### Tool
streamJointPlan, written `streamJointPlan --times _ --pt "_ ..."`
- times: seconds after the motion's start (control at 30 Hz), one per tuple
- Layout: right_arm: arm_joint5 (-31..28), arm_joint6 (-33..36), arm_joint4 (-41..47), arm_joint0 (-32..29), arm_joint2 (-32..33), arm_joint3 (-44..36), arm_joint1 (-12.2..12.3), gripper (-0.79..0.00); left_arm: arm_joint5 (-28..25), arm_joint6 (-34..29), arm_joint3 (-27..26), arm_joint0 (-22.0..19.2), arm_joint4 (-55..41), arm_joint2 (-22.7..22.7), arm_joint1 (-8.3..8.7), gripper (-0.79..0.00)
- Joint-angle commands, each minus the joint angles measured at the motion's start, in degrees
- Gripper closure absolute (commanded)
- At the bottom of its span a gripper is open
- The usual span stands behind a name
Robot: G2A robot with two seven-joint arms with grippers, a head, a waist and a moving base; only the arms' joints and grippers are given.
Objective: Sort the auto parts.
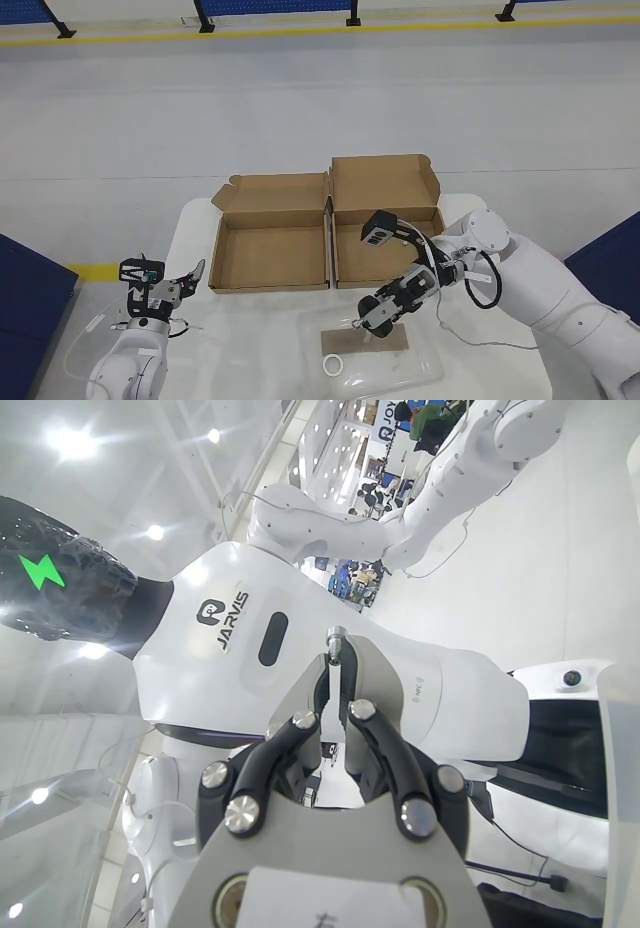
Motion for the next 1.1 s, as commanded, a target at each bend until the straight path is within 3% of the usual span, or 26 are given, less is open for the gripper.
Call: streamJointPlan --times 0.0,0.47,0.67,1.07 --pt "0.0 0.0 -0.06 -0.06 0.08 -0.03 0.05 0.0 0.0 0.0 0.0 0.0 0.0 0.0 0.0 -0.785" --pt "0.0 0.0 -0.06 -0.06 0.08 -0.03 0.05 0.0 0.0 0.0 0.0 0.0 0.0 0.0 0.0 -0.785" --pt "0.02 0.0 9.77 -2.94 2.53 -4.94 -1.32 0.0 0.0 0.0 0.0 0.0 0.0 0.0 0.0 -0.785" --pt "0.66 0.0 18.86 -2.26 3.14 -6.86 -4.12 0.0 0.0 0.0 0.0 0.0 0.0 0.0 0.0 -0.785"
